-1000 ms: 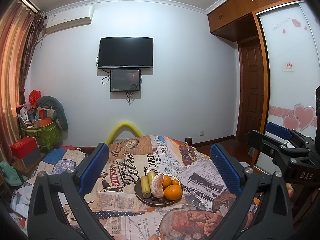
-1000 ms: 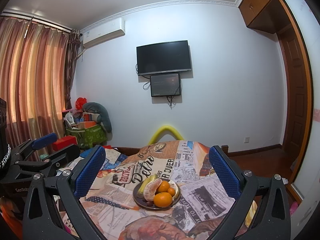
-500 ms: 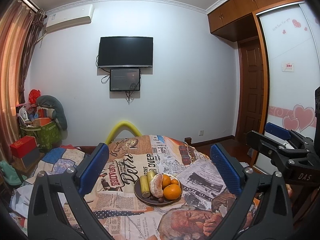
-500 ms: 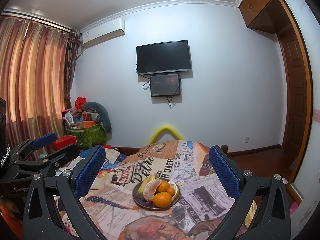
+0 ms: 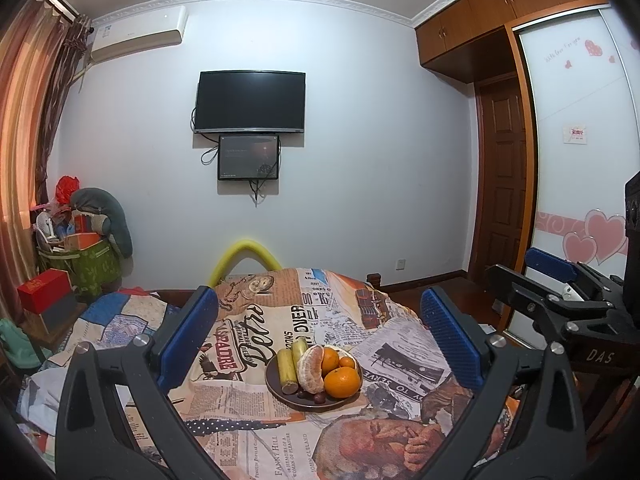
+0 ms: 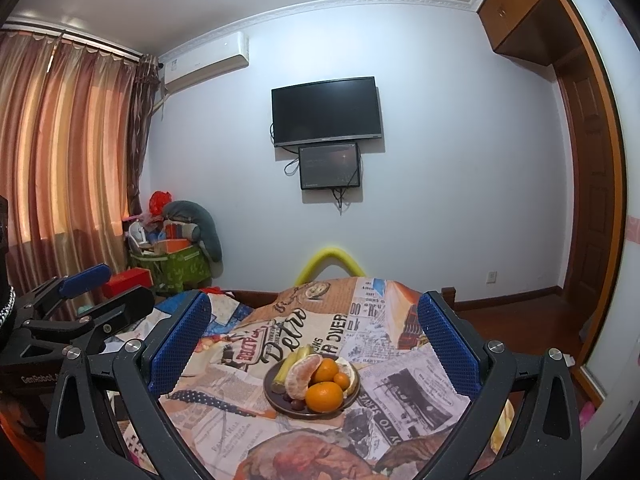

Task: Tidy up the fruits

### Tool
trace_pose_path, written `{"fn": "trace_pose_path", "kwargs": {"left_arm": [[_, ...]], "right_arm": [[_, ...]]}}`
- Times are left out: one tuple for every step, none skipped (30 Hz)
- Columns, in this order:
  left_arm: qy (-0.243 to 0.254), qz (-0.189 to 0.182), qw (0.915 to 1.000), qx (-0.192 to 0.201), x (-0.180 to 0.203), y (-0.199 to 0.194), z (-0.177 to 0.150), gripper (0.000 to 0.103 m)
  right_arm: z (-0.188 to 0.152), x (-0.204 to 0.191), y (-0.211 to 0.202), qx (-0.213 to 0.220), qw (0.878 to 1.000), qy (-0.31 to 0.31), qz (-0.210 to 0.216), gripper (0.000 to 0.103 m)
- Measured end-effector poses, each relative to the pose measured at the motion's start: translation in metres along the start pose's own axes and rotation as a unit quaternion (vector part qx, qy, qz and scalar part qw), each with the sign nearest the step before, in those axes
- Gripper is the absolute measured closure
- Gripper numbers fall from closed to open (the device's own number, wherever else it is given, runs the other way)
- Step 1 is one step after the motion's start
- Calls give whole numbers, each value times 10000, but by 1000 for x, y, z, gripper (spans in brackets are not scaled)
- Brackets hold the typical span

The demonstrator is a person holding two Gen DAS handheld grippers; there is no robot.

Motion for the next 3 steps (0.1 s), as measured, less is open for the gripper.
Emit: {"fn": "trace_pose_path", "kwargs": {"left_arm": [[-9, -3, 10000, -6, -1, 0, 0, 0], [-20, -4, 10000, -13, -1, 1, 0, 0], [-24, -8, 10000, -22, -1, 2, 0, 0]], "right_arm": [[-1, -1, 0, -3, 10000, -10, -6, 0], [-1, 0, 1, -10, 10000, -16, -14, 0], [-2, 0, 2, -24, 10000, -16, -15, 0]]}}
Point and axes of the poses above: each gripper's, at about its wrist camera, not at the fingertips, and y roughly the way its jaws point, x to its right, z to its top, the point moved 5 cm from there along y, roughly the way its jaws point, and after that the axes turned 7 degrees about -z, right-handed, at the moved point
